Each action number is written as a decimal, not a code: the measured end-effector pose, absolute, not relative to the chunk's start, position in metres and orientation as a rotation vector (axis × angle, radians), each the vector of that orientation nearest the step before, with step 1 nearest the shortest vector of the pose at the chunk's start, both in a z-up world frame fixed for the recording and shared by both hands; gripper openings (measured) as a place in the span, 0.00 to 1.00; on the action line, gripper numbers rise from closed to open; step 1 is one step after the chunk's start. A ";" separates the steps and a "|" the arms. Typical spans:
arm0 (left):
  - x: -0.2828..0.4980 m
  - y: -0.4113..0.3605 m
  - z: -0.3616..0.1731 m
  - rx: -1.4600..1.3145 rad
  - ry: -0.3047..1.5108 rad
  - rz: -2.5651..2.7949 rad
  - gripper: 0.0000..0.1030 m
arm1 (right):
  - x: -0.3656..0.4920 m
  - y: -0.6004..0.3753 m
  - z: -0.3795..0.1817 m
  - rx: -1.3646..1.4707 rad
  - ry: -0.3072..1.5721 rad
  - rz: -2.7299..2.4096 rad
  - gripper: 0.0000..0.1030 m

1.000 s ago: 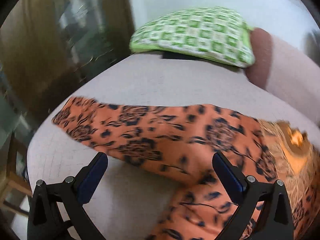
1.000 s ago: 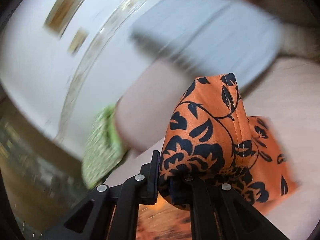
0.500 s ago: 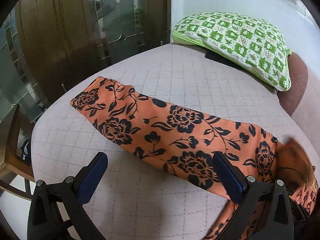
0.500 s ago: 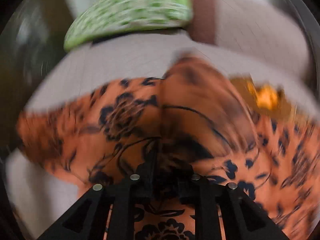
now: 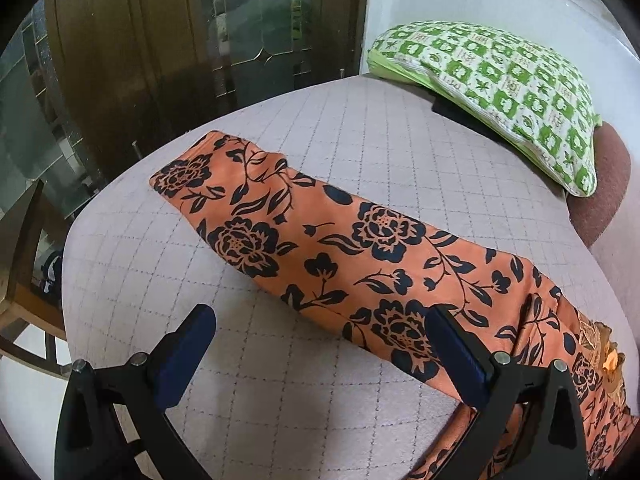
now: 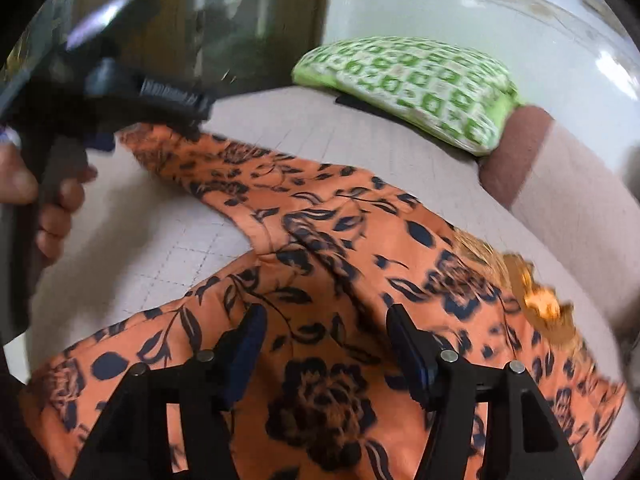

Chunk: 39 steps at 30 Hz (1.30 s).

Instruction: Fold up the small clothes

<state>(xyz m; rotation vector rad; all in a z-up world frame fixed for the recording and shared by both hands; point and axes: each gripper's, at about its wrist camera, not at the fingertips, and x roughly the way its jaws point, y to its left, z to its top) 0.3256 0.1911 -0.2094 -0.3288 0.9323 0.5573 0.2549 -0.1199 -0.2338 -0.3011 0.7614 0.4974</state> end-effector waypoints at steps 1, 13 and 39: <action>0.325 0.193 -0.210 -0.340 0.933 0.562 1.00 | 0.261 -0.140 -0.233 -0.222 0.775 0.479 0.64; 0.333 0.171 -0.214 -0.358 0.945 0.429 1.00 | 0.348 -0.214 -0.275 0.170 0.979 0.242 0.62; 0.349 0.091 -0.235 -0.165 1.053 0.338 1.00 | 0.217 -0.399 -0.262 0.363 0.938 0.043 0.56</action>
